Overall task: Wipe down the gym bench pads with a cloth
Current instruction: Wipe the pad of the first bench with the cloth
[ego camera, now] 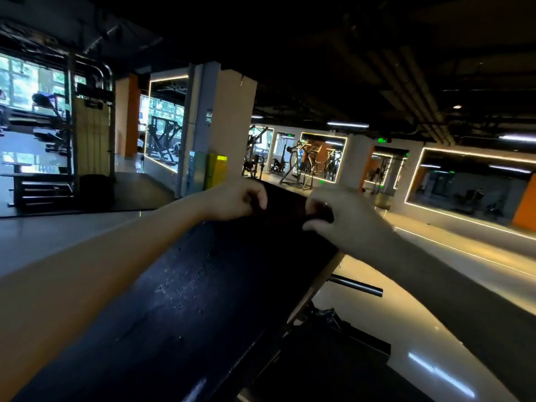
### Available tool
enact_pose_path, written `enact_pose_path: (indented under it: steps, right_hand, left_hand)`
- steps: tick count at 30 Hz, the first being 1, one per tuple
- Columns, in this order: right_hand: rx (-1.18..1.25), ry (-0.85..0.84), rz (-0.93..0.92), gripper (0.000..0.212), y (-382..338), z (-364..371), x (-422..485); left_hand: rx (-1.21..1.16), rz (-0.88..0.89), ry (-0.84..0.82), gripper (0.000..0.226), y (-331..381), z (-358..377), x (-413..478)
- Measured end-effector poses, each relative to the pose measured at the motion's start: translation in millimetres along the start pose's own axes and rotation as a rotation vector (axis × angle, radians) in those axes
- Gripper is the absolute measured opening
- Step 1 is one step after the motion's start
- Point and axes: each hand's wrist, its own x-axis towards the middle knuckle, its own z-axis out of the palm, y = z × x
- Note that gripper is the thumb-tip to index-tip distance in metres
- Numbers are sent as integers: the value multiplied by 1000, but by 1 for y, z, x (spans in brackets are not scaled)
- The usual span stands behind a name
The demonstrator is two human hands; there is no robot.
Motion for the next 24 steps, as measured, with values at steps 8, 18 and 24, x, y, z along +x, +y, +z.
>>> enact_pose_path:
  steps: [8, 18, 24]
  right_hand:
    - [96, -300, 13, 27, -23, 52, -44]
    - [-459, -420, -103, 90, -24, 82, -24]
    - [-472, -442, -28, 55, -7, 73, -8]
  left_hand:
    - [37, -33, -66, 34, -24, 37, -44]
    - [44, -5, 31, 58, -27, 51, -68]
    - [65, -123, -50, 93, -32, 55, -88]
